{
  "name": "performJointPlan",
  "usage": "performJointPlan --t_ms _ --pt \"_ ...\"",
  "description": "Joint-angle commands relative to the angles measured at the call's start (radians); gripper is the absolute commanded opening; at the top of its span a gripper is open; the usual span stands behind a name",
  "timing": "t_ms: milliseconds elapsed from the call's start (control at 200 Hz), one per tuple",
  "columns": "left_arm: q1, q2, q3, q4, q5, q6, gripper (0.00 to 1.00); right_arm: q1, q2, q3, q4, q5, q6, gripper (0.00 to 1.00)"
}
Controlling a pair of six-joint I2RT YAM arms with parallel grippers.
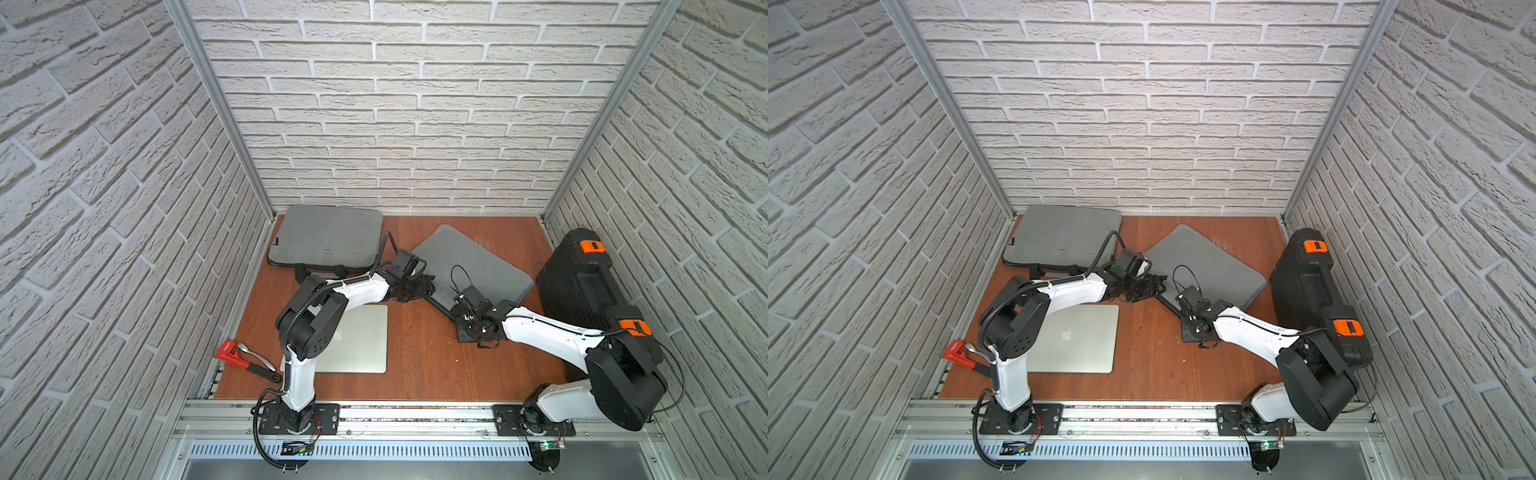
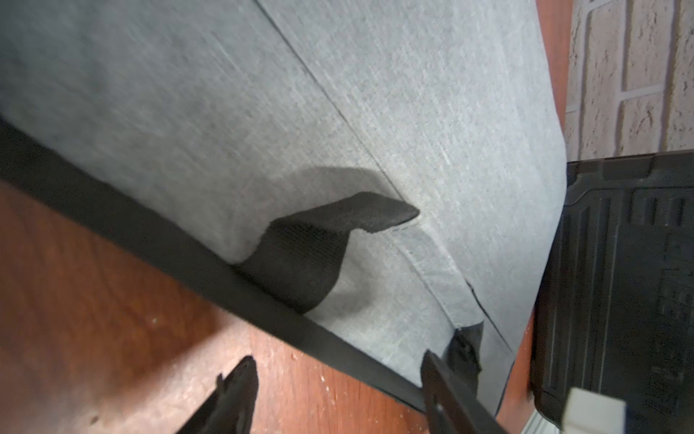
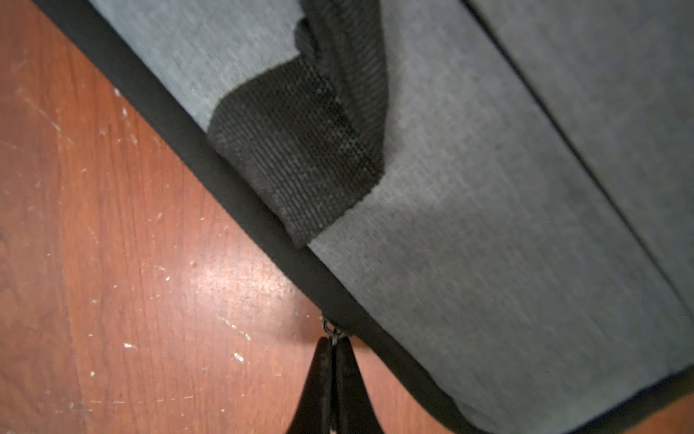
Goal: Open the zippered laptop bag and take out the laptop
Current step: Unzip the zipper on the zippered laptop bag.
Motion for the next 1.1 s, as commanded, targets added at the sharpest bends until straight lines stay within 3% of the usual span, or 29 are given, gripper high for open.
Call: performJointPlan --t_ms 0,460,805,945,1095 --pt "-0.010 0.023 -0.008 0.055 0.030 -0.015 0.71 0.028 0.017 0.024 0.018 -0.033 0.027 0.05" --pt "-0.026 0.077 0.016 0.062 0.089 -0.032 0.69 0.058 0.071 0.081 0.091 -0.054 0.039 0.06" --pt "-0.032 0.115 0.029 0.103 0.146 -0.068 0.48 0.076 0.127 0.161 0.107 -0.069 0.018 0.06" --pt "-0.031 0.122 0.033 0.104 0.150 -0.071 0.32 0.076 0.128 0.158 0.100 -0.072 0.017 0.06" --pt "-0.025 0.121 0.031 0.105 0.144 -0.073 0.20 0.076 0.116 0.144 0.083 -0.069 0.018 0.06"
